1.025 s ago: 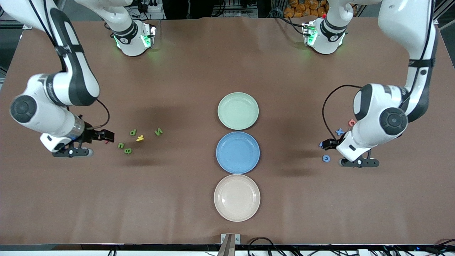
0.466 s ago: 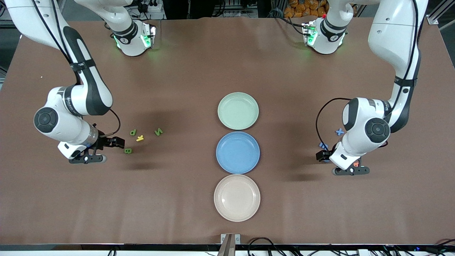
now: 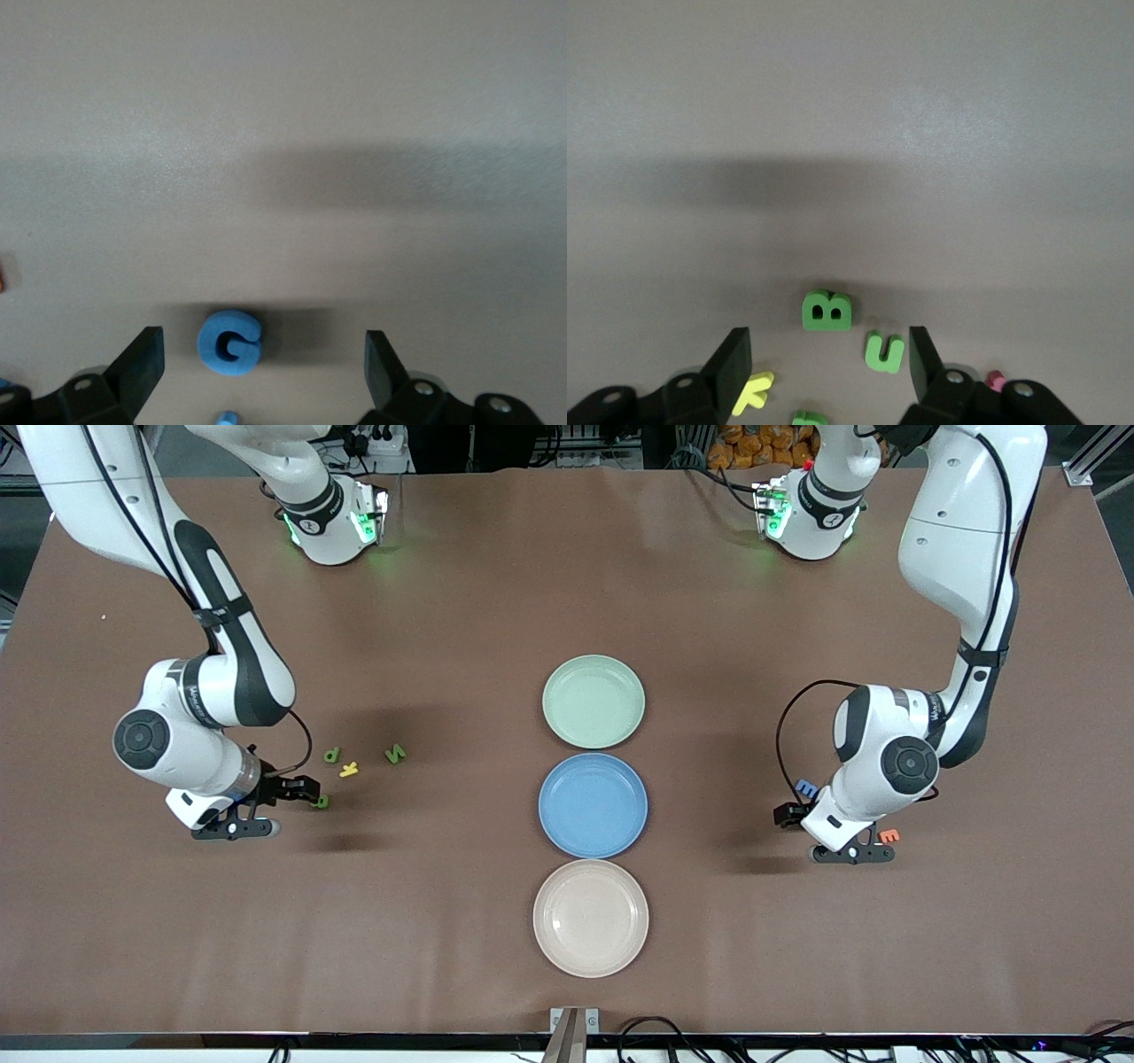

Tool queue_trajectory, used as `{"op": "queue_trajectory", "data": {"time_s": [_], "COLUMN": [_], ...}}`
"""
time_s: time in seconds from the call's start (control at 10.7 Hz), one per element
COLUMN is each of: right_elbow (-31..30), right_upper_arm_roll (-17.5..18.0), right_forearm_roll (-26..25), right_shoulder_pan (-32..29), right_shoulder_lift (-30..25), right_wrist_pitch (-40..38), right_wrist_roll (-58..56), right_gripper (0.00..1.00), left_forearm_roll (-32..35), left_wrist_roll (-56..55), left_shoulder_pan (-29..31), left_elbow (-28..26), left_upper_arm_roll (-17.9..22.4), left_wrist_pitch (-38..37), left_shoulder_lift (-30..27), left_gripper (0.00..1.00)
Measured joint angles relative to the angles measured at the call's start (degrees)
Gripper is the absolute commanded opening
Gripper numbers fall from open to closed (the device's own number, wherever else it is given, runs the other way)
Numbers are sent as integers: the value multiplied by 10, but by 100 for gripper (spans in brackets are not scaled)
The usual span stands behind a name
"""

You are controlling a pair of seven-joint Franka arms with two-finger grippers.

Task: Sort letters by color into matching plates
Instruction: 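Lower the left gripper onto blue G while the right gripper lowers onto green B, then close the left gripper on blue G while the right gripper grasps green B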

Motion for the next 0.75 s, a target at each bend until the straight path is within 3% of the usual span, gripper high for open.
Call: {"op": "queue_trajectory", "data": {"time_s": [0.56,0.65,0.75], "right_elbow": [-2,-3,-6], "right_upper_arm_roll": [-1,-1,0], "right_forearm_roll": [0,0,0], "right_shoulder_pan": [-4,-4,-4], "right_shoulder_lift": [34,35,36], "right_wrist_pitch": [46,47,54], "right_wrist_roll": [0,0,0], "right_gripper": [65,63,63], "left_forearm_roll": [0,0,0], "left_wrist_roll": [55,63,68], "left_shoulder_pan": [15,17,21], "left_elbow": [0,0,0], "left_upper_arm_roll": [1,1,1], "left_wrist_pitch": [0,0,0], "left_shoulder_lift": [10,12,14], "left_gripper": [100,93,43]}}
